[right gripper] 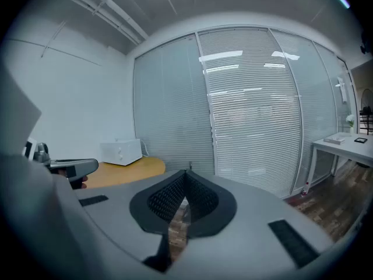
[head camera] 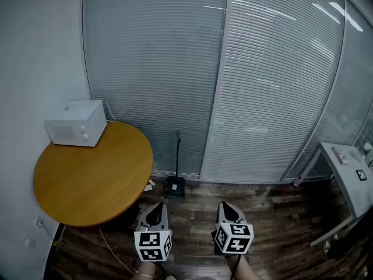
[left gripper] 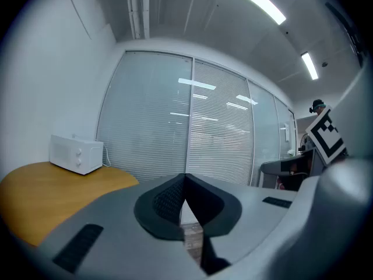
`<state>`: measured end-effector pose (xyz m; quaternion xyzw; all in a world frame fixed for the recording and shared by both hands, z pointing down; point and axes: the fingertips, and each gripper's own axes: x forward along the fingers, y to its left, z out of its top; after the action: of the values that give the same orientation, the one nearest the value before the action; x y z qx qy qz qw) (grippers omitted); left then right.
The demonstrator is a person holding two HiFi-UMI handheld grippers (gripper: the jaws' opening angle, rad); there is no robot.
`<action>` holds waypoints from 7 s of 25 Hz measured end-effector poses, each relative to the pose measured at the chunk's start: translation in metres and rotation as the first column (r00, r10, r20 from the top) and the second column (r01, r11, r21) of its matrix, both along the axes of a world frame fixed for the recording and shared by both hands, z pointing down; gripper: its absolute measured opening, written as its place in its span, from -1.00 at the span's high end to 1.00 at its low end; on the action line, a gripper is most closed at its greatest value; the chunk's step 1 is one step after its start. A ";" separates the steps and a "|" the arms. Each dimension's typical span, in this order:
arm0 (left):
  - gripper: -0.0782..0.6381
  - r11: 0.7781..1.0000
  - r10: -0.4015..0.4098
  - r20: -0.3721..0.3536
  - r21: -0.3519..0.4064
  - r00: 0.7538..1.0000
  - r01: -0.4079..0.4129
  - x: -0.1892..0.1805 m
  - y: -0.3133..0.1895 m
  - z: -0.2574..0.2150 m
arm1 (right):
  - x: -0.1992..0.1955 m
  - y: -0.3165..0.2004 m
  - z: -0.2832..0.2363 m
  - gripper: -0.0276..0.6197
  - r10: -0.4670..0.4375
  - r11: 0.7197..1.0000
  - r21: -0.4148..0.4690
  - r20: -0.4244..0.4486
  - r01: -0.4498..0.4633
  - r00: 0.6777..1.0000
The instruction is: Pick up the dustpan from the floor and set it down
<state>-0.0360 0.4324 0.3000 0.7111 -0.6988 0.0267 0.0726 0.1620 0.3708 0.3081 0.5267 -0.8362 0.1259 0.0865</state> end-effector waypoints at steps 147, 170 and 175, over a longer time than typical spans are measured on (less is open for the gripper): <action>0.73 0.893 -0.313 -0.079 -0.362 0.946 0.266 -0.200 -0.456 0.344 | -0.224 -0.497 0.327 0.82 -0.232 0.918 -0.336 -0.022 0.211 0.973; 0.73 0.893 -0.278 -0.065 -0.385 0.958 0.233 -0.185 -0.462 0.362 | -0.248 -0.512 0.343 0.41 -0.327 0.893 -0.332 -0.010 0.305 0.945; 0.73 0.896 -0.263 -0.072 -0.388 0.962 0.215 -0.182 -0.464 0.364 | -0.262 -0.516 0.346 0.29 -0.357 0.883 -0.333 -0.018 0.331 0.934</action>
<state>-0.2177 -0.0319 0.6641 0.5928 -0.7570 0.1073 0.2531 -0.1000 -0.1454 0.6542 0.3530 -0.8800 0.2235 0.2260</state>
